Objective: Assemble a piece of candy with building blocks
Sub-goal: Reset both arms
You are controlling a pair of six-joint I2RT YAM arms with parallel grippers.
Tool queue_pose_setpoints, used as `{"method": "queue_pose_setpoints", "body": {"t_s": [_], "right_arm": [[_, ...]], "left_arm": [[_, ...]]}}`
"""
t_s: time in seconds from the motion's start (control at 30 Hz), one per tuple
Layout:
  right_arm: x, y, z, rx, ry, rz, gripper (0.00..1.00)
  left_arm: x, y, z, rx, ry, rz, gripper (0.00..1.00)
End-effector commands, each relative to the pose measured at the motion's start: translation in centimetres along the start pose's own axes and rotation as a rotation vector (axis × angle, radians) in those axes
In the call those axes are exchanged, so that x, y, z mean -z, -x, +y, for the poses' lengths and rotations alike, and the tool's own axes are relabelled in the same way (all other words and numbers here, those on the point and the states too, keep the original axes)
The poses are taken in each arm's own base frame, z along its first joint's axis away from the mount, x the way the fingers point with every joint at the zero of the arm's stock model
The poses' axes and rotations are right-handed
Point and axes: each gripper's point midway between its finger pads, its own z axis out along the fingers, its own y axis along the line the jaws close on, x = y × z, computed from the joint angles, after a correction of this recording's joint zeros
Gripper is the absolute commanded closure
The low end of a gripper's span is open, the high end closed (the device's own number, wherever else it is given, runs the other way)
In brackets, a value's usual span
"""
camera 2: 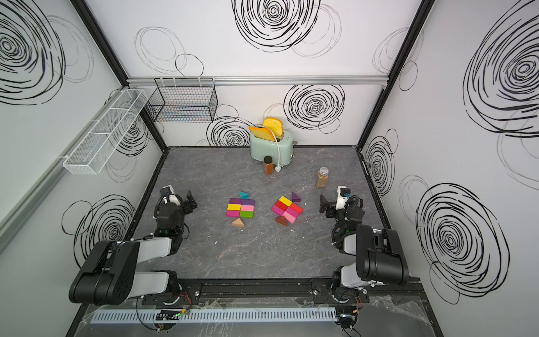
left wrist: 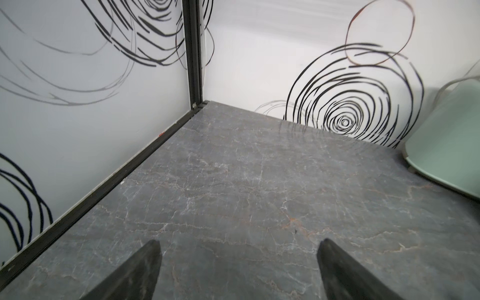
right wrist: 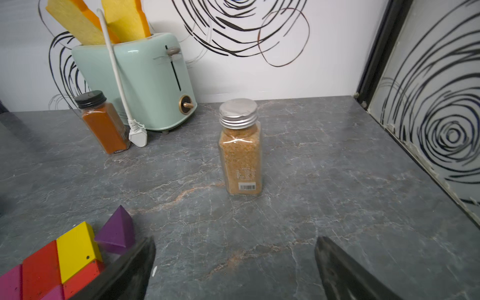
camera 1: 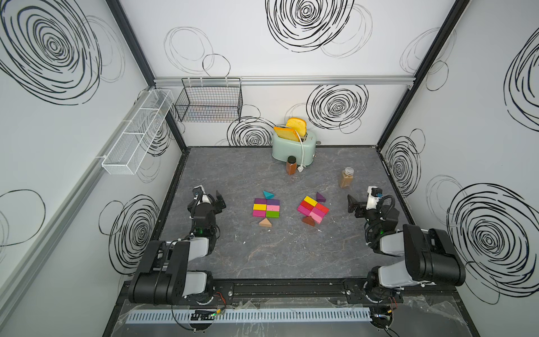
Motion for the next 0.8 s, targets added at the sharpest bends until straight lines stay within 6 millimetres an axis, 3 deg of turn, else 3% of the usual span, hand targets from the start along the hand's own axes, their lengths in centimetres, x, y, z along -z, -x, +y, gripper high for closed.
{"method": "queue_pose_setpoints", "body": {"t_s": [0.0, 0.07, 0.13, 0.2, 0.77], "right_arm": [[-0.5, 2.4, 0.2, 0.062, -0.020, -0.116, 0.01], [-1.1, 1.3, -0.2, 0.064, -0.051, -0.037, 0.01], [-0.9, 2.1, -0.3, 0.061, -0.070, -0.087, 0.01], [-1.3, 1.5, -0.9, 0.054, -0.110, -0.037, 0.01], [-1.4, 1.6, -0.4, 0.077, -0.110, -0.045, 0.01]], "left_arm": [[0.7, 2.6, -1.9, -0.040, -0.054, -0.132, 0.02], [0.7, 2.4, -3.2, -0.093, -0.074, -0.137, 0.02], [0.2, 1.5, -4.0, -0.114, -0.113, -0.107, 0.02], [0.7, 1.9, -3.1, -0.072, -0.103, -0.168, 0.02], [0.8, 1.6, -3.6, -0.107, -0.082, -0.144, 0.02]]}}
